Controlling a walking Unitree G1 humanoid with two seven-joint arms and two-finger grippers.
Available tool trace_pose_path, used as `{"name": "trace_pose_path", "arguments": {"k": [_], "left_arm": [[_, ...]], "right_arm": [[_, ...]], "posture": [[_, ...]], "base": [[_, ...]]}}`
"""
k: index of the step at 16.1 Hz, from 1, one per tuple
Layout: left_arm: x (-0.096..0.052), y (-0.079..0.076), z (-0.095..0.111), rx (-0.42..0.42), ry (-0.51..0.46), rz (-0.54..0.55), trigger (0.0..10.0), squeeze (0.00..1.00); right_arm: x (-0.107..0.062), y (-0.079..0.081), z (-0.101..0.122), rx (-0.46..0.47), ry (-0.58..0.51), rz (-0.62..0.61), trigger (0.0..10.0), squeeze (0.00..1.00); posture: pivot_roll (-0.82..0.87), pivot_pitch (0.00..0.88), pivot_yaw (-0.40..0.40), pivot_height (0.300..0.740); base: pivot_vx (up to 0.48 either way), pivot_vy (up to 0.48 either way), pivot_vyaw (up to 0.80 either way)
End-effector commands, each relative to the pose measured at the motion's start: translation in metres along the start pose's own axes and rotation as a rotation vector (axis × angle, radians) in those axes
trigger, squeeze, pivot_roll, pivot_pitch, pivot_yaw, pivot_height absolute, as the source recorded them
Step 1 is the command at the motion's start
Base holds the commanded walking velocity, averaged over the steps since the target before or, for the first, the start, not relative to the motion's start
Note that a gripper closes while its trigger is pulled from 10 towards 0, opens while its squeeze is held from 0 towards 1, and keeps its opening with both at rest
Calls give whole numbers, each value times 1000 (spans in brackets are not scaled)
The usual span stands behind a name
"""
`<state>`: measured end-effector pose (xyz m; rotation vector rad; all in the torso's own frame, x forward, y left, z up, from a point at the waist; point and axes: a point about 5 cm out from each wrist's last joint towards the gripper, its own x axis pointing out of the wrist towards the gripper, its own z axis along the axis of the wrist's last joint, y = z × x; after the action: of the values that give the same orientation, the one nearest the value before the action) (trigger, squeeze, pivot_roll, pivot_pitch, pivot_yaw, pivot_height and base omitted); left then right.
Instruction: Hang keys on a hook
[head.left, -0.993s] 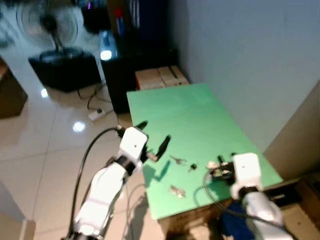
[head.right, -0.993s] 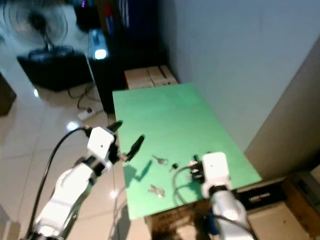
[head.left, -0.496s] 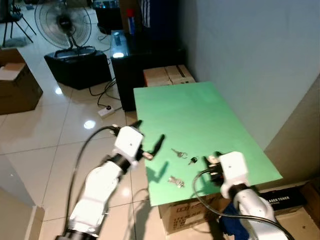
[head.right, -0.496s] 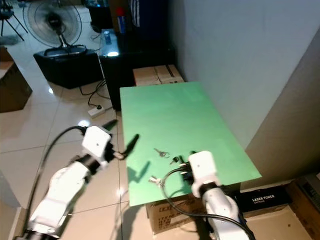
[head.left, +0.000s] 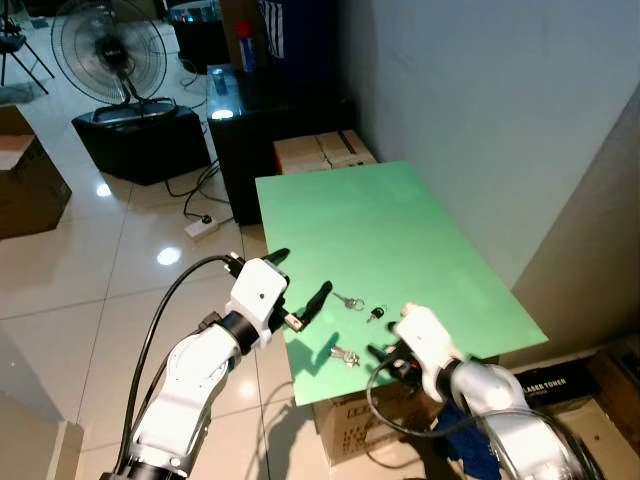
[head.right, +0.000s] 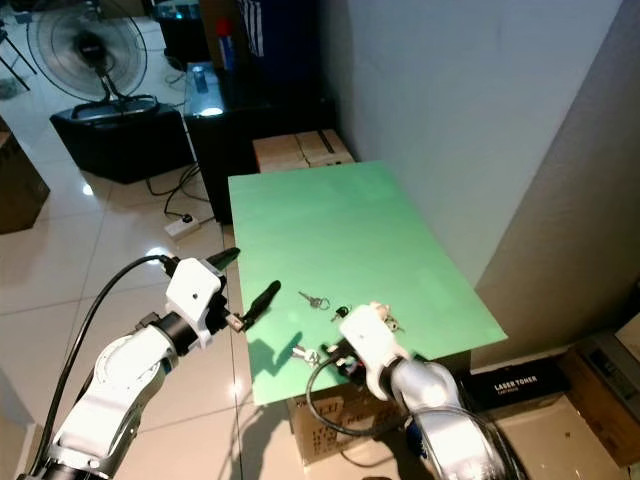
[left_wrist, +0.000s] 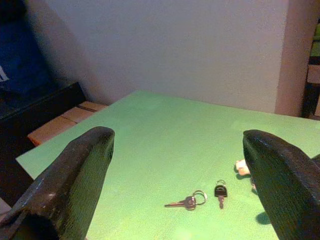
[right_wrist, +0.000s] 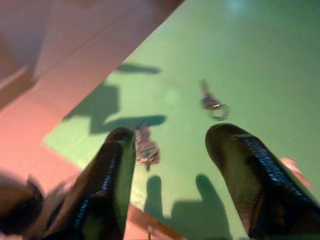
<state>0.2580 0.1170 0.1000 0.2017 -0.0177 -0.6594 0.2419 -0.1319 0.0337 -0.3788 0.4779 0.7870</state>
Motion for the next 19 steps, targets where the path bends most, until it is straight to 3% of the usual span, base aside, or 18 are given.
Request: {"name": "trace_pose_path", "arguments": {"k": [1,6,11,12,13,16,19], "left_arm": [[1,2,4,4,-8,-7,10000,0],[-1,9,12,9,6,-56,10000,0],[-16,13,9,-15,82,-158,10000,0],[-20,12,7,-7,116,-187,10000,0],[-21,12,8,-3,129,-192,10000,0],[-23,16,12,-13,132,-188,10000,0],[-29,15,17,-48,159,-259,10000,0]], "right_arm": [[3,2,-3,-26,38,44,10000,1000],[31,-23,11,-89,113,48,10000,1000],[47,-29,29,-120,153,131,10000,1000],[49,-29,36,-100,126,150,10000,624],[50,-30,41,-67,105,172,10000,0],[52,-31,48,-78,123,207,10000,0],[53,-27,58,-49,156,280,10000,0]], "posture": [[-69,0,60,740],[-34,41,77,740],[-17,79,83,740],[-4,90,71,740],[3,94,66,740],[13,120,57,740],[7,159,59,740]], "base": [[0,0,0],[0,0,0],[0,0,0],[0,0,0],[0,0,0],[0,0,0],[0,0,0]]}}
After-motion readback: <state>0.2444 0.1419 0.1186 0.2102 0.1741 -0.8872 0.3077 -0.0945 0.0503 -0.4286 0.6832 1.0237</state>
